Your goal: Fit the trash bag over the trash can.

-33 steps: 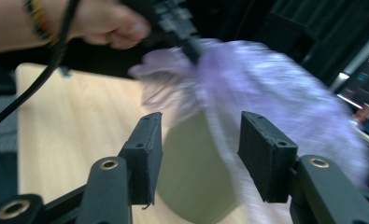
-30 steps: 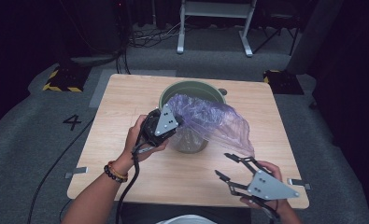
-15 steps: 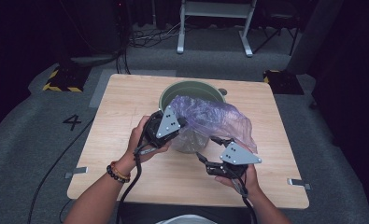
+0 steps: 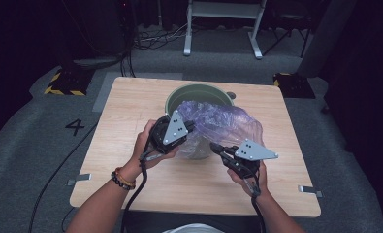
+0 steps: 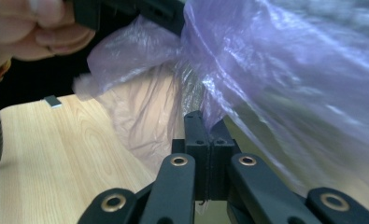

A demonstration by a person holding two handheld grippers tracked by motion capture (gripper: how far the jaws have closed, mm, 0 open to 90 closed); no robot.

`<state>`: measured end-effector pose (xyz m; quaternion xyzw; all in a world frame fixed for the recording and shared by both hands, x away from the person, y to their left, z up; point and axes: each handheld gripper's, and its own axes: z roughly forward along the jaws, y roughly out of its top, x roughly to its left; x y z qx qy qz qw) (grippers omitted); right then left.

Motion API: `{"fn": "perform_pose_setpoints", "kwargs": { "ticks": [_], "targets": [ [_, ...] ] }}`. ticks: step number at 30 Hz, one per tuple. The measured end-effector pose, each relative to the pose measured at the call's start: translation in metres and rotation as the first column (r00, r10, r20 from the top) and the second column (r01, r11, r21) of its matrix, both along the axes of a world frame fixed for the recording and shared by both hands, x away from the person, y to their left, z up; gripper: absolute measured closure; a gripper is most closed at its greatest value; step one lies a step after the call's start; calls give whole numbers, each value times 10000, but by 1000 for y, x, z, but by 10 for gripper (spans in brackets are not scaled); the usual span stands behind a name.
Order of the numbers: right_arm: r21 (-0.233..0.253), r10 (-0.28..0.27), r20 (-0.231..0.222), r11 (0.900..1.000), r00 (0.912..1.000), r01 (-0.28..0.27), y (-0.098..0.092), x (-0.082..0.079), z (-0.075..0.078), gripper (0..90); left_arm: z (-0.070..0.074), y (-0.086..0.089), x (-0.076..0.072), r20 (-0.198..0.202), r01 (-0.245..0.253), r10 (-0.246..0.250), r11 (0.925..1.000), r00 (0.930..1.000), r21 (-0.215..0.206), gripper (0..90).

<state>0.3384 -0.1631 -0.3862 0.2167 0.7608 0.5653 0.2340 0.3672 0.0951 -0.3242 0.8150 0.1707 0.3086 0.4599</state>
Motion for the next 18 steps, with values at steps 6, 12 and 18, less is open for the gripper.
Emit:
{"fn": "perform_pose_setpoints", "kwargs": {
  "ticks": [6, 12, 18],
  "targets": [
    [-84, -215, -195, 9997, 9996, 213, -15, 4, 6, 900, 10, 25, 21, -150, -813, 808, 9961, 9966, -344, 852],
    [-184, -510, -450, 9986, 9977, 502, -32, 13, 8, 900, 11, 40, 37, 23, -1509, 1509, 9885, 9885, 24, 888],
    [-229, -855, -872, 9962, 9925, 838, -47, 26, 2, 900, 3, 65, 53, -583, -2256, 2237, 9738, 9729, -278, 898]
  ]
}}
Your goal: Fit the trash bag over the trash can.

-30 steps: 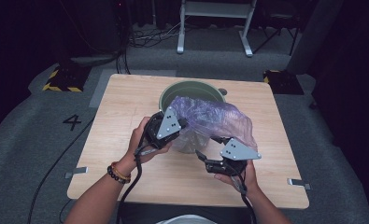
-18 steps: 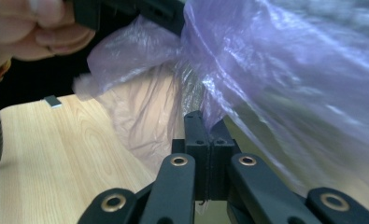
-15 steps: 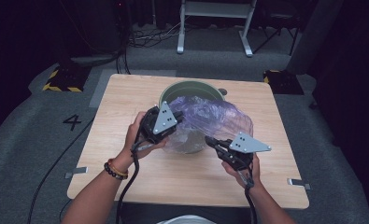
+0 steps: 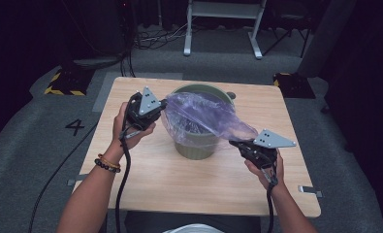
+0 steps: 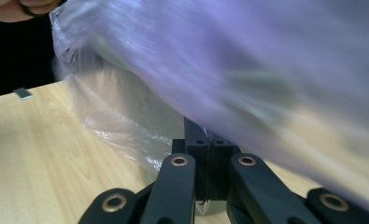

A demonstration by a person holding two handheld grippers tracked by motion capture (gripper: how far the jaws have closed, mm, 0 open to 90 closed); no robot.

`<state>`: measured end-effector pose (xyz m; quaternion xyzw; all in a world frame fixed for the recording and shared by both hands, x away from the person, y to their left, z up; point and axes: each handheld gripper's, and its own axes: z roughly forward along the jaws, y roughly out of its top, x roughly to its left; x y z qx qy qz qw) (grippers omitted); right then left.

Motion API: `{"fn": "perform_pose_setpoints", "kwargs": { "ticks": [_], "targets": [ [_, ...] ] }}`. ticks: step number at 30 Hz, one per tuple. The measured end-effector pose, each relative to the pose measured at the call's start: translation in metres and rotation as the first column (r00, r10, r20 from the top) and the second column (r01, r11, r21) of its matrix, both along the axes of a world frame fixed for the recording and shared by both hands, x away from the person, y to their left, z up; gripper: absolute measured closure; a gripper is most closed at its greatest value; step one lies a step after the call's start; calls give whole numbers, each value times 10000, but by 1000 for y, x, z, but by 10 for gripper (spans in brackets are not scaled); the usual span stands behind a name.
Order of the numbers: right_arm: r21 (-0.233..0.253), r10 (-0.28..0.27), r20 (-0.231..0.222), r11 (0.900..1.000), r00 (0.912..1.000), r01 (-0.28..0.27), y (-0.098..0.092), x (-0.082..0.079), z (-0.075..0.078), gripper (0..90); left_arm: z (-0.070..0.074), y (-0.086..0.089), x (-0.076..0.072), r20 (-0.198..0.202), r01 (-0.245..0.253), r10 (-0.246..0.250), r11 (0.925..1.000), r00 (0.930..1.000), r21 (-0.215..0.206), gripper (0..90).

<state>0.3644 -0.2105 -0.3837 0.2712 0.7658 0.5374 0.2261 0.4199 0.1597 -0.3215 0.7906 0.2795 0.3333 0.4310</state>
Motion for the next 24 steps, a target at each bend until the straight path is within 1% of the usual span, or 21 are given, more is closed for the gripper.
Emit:
{"fn": "perform_pose_setpoints", "kwargs": {
  "ticks": [2, 4, 7, 9, 11, 14, 15, 16, 17, 18, 19, 20, 21, 22, 23, 24],
  "targets": [
    [-49, -88, -152, 9999, 9998, 88, -3, 4, -3, 900, -4, 9, 4, -141, -274, 273, 9996, 9995, -108, 899],
    [-201, -154, -223, 9997, 9996, 149, -6, 8, -6, 900, -8, 18, 8, -252, -546, 545, 9985, 9982, -55, 899],
    [-213, -324, -373, 9993, 9988, 316, -11, 15, -9, 900, -16, 31, 14, -582, -867, 850, 9959, 9947, -273, 899],
    [-137, -391, -495, 9992, 9980, 384, -14, 19, -11, 900, -21, 37, 16, -722, -971, 951, 9950, 9928, -253, 899],
    [-192, -449, -580, 9989, 9973, 438, -15, 23, -13, 900, -26, 40, 17, -857, -1009, 979, 9944, 9915, -311, 886],
    [-316, -533, -553, 9982, 9970, 516, -14, 25, -14, 900, -31, 41, 13, -782, -741, 708, 9964, 9944, -403, 808],
    [-324, -498, -525, 9983, 9974, 482, -14, 26, -15, 900, -32, 42, 10, -688, -522, 481, 9969, 9965, -585, 749],
    [-252, -421, -439, 9988, 9981, 410, -14, 25, -15, 884, -32, 42, 8, -598, -349, 306, 9967, 9977, -736, 625],
    [-259, -453, -345, 9987, 9984, 444, -15, 25, -14, 829, -32, 42, 4, -586, -175, 122, 9957, 9982, -908, 539],
    [-261, -506, -167, 9984, 9986, 501, -14, 23, -13, 761, -32, 42, 1, -665, -52, -17, 9946, 9978, -1041, 419],
    [-254, -458, -78, 9986, 9989, 455, -14, 22, -12, 733, -31, 43, -2, -710, 203, -285, 9932, 9971, -1148, 356],
    [-299, -396, 98, 9988, 9992, 399, -14, 20, -11, 664, -30, 43, -7, -647, 289, -376, 9910, 9972, -1304, 306],
    [-429, -377, 318, 9983, 9988, 390, -13, 17, -10, 586, -30, 43, -11, -502, 406, -481, 9894, 9976, -1394, 283],
    [-610, -393, 569, 9972, 9976, 427, -12, 14, -8, 497, -31, 44, -16, -468, 569, -650, 9860, 9968, -1568, 261],
    [-769, -434, 788, 9958, 9959, 495, -11, 12, -7, 449, -32, 44, -20, -490, 725, -823, 9818, 9954, -1755, 241],
    [-905, -357, 1061, 9949, 9937, 454, -10, 8, -6, 389, -34, 43, -23, -573, 783, -900, 9804, 9943, -1806, 217]
  ]
}}
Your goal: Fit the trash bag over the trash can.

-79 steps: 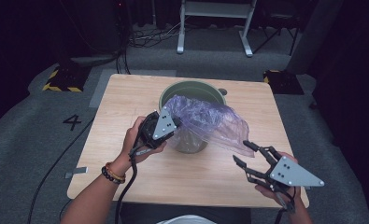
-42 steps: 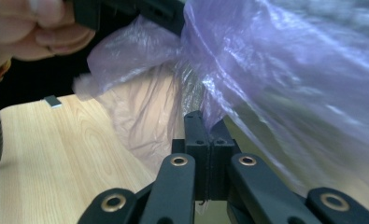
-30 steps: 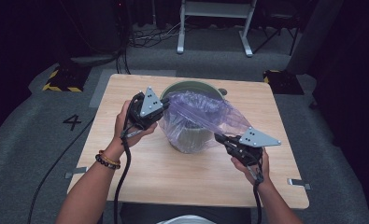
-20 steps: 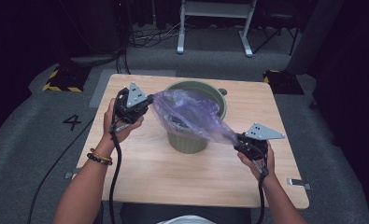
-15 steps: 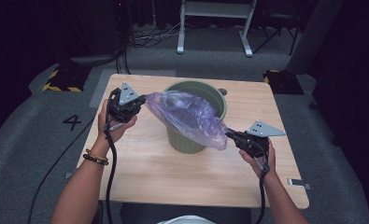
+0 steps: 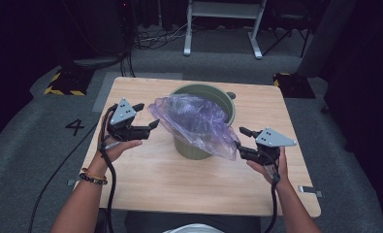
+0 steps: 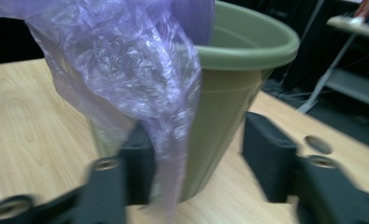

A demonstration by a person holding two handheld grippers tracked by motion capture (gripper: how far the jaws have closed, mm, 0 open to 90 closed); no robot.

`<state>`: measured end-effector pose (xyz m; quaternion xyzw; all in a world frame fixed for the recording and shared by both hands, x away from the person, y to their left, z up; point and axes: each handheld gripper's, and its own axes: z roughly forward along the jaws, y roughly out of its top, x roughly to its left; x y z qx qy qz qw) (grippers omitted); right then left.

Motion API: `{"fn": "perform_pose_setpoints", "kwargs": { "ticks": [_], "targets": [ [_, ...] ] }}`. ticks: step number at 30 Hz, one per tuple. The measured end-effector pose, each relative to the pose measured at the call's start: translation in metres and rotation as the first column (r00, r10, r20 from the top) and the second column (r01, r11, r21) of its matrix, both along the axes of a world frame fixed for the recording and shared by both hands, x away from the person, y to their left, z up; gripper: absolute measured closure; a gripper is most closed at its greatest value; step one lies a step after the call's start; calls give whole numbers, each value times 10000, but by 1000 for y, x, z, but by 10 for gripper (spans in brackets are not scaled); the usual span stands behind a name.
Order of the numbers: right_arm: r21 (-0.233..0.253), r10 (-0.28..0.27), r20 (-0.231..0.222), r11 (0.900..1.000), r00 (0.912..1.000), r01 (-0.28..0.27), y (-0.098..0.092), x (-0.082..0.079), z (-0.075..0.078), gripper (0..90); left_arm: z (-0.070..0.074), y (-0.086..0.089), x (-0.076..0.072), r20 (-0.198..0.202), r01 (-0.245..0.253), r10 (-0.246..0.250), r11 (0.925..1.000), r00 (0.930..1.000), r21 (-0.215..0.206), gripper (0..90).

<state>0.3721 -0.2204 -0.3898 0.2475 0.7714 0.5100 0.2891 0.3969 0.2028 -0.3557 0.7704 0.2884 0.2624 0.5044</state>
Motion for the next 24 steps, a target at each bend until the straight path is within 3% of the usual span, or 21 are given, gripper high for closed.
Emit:
{"fn": "perform_pose_setpoints", "kwargs": {
  "ticks": [3, 5, 7, 11, 12, 14, 16, 18, 20, 23, 24],
  "targets": [
    [-377, 139, 946, 9992, 9954, -104, 2, -12, 2, 293, -7, -6, -6, -145, 75, -74, 9999, 9999, 80, 202],
    [-546, 350, 1544, 9981, 9874, -269, 4, -20, 4, 282, -12, -13, -7, -304, 241, -235, 9996, 9993, 177, 223],
    [-783, 462, 2219, 9965, 9740, -294, 7, -29, 8, 254, -16, -20, -6, -415, 264, -250, 9991, 9988, 330, 243],
    [-1001, 864, 3575, 9935, 9299, -538, 16, -45, 17, 296, -21, -29, 2, -707, 111, -78, 9988, 9975, 468, 321],
    [-1011, 935, 3973, 9932, 9129, -578, 19, -49, 20, 311, -22, -30, 3, -685, 35, -1, 9988, 9977, 495, 356],
    [-1185, 1022, 4450, 9915, 8897, -546, 24, -54, 24, 348, -23, -32, 5, -737, -112, 153, 9983, 9972, 569, 394],
    [-1043, 1159, 4713, 9917, 8743, -752, 27, -56, 29, 424, -24, -34, 7, -722, -137, 185, 9976, 9972, 675, 473],
    [-987, 1310, 4841, 9906, 8652, -947, 28, -55, 33, 563, -24, -34, 8, -713, -103, 156, 9972, 9973, 741, 536],
    [-932, 1473, 4794, 9888, 8651, -1167, 30, -52, 37, 724, -24, -36, 9, -640, -13, 76, 9952, 9979, 980, 651],
    [-616, 1498, 4561, 9887, 8773, -1368, 31, -46, 43, 854, -24, -37, 12, -614, 87, -12, 9926, 9981, 1215, 776],
    [-402, 1412, 4439, 9897, 8849, -1377, 31, -44, 45, 891, -24, -38, 14, -636, 119, -38, 9918, 9980, 1271, 814]
  ]
}}
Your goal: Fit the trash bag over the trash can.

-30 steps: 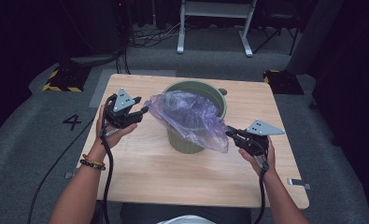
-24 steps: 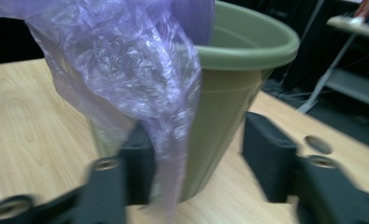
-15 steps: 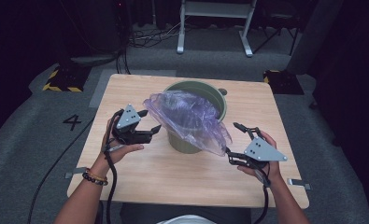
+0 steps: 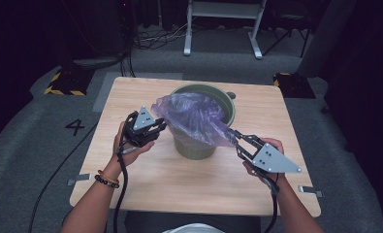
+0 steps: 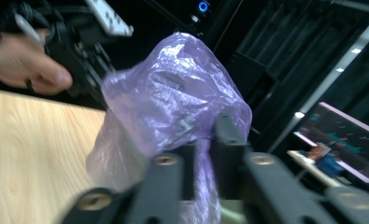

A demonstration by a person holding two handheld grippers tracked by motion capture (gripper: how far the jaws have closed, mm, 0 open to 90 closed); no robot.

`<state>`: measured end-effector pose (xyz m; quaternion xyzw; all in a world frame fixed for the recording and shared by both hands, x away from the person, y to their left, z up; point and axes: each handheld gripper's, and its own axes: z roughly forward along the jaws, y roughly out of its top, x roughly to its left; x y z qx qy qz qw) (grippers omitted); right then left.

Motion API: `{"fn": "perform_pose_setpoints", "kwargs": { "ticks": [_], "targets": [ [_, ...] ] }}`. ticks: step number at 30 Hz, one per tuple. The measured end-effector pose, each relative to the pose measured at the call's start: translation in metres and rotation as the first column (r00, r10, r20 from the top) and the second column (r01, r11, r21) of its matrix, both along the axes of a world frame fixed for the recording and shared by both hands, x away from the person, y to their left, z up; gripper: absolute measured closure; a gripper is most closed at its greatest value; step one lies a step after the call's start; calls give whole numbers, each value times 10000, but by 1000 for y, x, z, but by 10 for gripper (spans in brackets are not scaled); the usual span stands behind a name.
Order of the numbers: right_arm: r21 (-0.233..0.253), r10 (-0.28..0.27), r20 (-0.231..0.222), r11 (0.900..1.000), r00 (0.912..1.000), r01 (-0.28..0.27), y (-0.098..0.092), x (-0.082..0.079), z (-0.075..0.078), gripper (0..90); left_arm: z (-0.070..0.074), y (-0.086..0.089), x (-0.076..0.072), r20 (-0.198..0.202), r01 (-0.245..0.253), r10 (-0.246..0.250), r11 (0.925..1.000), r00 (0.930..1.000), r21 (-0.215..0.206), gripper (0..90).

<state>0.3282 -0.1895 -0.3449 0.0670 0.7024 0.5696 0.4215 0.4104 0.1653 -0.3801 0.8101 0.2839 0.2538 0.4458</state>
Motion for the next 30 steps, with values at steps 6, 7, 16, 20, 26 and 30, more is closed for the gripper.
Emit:
{"fn": "perform_pose_setpoints", "kwargs": {
  "ticks": [6, 7, 16, 20, 26, 30],
  "targets": [
    [1013, -527, -1639, 9924, 9851, 700, -6, 32, 13, 900, -2, -4, 5, -119, 171, -167, 9993, 9998, 344, 900],
    [1060, -795, -1916, 9892, 9782, 1012, -8, 40, 14, 900, -2, -5, 6, -111, 203, -199, 9989, 9997, 432, 900],
    [1515, -1996, -4801, 9403, 8542, 3048, -34, 106, 12, 900, -10, -7, 13, -374, 366, -323, 9921, 9988, 1201, 900],
    [1122, -2571, -5470, 9206, 7967, 3741, -42, 128, 4, 900, -16, -6, 16, -560, 369, -289, 9885, 9980, 1470, 900],
    [596, -2996, -5933, 9092, 7471, 4120, -47, 145, -11, 900, -21, 3, 13, -499, 482, -424, 9915, 9979, 1205, 900],
    [471, -2863, -6197, 9158, 7307, 3988, -46, 151, -20, 900, -17, 16, 6, -147, 621, -615, 9973, 9980, 391, 788]
  ]
}}
